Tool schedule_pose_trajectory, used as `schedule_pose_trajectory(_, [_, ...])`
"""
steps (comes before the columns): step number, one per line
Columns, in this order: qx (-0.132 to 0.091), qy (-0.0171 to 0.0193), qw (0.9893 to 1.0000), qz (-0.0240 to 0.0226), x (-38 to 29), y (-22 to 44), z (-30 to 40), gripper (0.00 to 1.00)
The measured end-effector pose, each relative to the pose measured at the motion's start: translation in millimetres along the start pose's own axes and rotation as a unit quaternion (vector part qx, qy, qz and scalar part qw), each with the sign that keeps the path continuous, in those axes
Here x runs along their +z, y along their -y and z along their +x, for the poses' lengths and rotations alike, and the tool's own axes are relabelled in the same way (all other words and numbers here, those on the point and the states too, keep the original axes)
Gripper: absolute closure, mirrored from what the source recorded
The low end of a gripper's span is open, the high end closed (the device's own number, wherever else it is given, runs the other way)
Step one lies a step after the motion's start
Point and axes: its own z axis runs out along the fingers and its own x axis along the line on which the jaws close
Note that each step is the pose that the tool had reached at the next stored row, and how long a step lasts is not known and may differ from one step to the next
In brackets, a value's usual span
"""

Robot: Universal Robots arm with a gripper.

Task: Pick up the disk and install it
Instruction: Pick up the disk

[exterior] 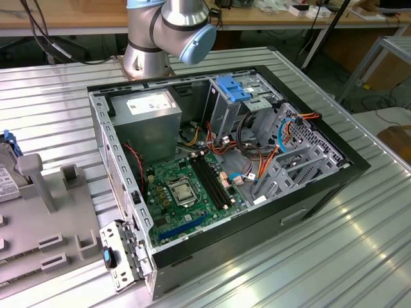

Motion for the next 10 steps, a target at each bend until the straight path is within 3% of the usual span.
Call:
schedule_pose_trajectory(2, [0.000,0.0000,1.0000,0.0000,0.0,0.1,0.1,0.42])
schedule_pose_trajectory(3, [0.000,0.0000,1.0000,0.0001,0.1,0.1,0.1,0.42])
schedule_pose_trajectory(4, [0.000,0.0000,1.0000,0.0001,0.2,0.0,0.2,0.49])
schedule_pose_trajectory(10, [0.000,0.0000,1.0000,0.0001,1.3,-5.5,0.4,0.49])
